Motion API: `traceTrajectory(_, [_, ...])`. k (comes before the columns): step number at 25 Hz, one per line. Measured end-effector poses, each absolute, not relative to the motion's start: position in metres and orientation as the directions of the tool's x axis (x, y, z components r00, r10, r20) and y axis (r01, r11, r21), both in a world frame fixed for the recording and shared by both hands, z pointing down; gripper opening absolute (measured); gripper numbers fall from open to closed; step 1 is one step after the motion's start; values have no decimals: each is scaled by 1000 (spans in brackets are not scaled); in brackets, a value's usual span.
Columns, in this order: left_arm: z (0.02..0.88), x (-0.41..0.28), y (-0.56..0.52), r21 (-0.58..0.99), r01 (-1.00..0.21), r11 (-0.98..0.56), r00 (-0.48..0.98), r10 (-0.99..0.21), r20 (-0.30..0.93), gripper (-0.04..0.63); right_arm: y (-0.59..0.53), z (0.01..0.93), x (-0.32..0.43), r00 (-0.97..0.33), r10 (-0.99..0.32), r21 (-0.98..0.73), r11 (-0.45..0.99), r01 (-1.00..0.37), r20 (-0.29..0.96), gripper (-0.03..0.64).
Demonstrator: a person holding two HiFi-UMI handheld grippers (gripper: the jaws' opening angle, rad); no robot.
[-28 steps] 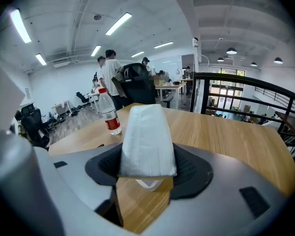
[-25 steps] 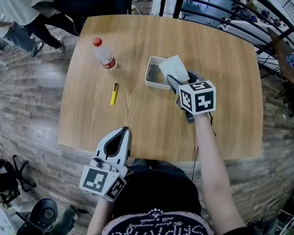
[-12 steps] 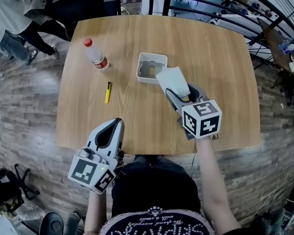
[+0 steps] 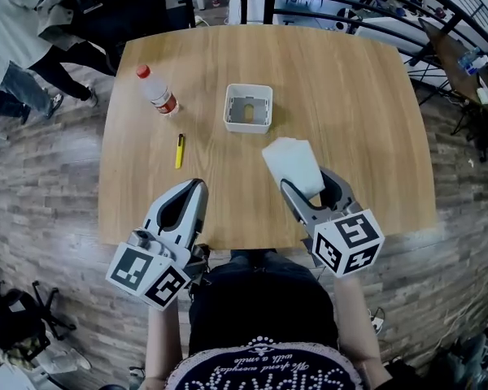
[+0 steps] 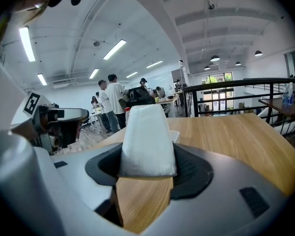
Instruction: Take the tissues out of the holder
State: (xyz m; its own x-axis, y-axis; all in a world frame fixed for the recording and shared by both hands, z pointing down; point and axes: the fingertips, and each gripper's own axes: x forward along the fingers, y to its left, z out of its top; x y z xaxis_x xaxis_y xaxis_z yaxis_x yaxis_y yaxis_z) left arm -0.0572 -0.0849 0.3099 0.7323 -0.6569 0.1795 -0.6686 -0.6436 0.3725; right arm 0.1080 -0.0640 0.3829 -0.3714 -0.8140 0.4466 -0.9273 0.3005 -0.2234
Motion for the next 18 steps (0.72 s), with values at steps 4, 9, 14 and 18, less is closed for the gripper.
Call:
traceTrajectory(4, [303,-56,-95,382,-661,-646,734,-663,147,6,-38,374,109,-346,-830,-210,280,-937,438,267])
traceTrajectory(9, [300,-45,-97,379,-636,-672,756,-640,136,6,-9,375,101,-335,-832,-214,265,-940,442,267])
traceTrajectory(14, [298,-43,-91,381,-622,-684,769,-626,132,5,4,371,84,-364,-825,-176,319,-931,432,267])
traceTrajectory(18, [298,-50,-93,386,-631,-673,760,-637,131,6,4,367,76,-387,-822,-171,347,-922,417,267])
